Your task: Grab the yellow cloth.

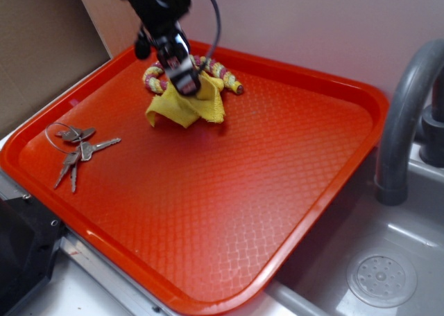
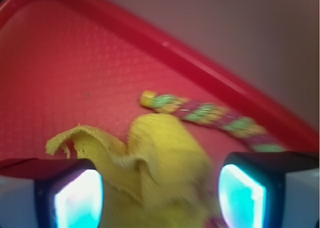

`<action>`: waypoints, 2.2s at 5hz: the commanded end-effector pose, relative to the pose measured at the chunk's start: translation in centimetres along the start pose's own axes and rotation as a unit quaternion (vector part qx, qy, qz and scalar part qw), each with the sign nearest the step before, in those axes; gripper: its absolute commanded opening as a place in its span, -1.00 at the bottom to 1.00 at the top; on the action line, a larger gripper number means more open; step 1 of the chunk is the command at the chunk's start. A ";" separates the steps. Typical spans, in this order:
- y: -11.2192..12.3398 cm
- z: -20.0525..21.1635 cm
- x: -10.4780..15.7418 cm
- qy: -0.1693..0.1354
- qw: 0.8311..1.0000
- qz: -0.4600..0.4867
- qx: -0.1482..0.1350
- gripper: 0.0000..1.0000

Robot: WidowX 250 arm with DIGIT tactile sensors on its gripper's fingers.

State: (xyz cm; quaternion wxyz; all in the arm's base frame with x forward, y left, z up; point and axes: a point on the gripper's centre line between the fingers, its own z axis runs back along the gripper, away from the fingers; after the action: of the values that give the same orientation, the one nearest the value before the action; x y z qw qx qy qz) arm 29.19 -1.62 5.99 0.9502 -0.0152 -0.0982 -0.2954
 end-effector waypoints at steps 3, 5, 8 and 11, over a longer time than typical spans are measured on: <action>-2.0 -0.2 0.5 0.006 1.000 0.021 0.020 -1.00; -1.1 0.0 0.6 -0.012 0.999 0.032 0.001 -1.00; 0.0 0.5 0.3 -0.012 0.992 0.127 -0.020 -1.00; -2.5 13.1 -5.4 -0.065 0.934 0.347 -0.062 -1.00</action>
State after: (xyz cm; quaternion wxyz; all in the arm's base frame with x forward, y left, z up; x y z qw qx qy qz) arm 21.31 1.83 16.92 0.9854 -0.1272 -0.1038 0.0440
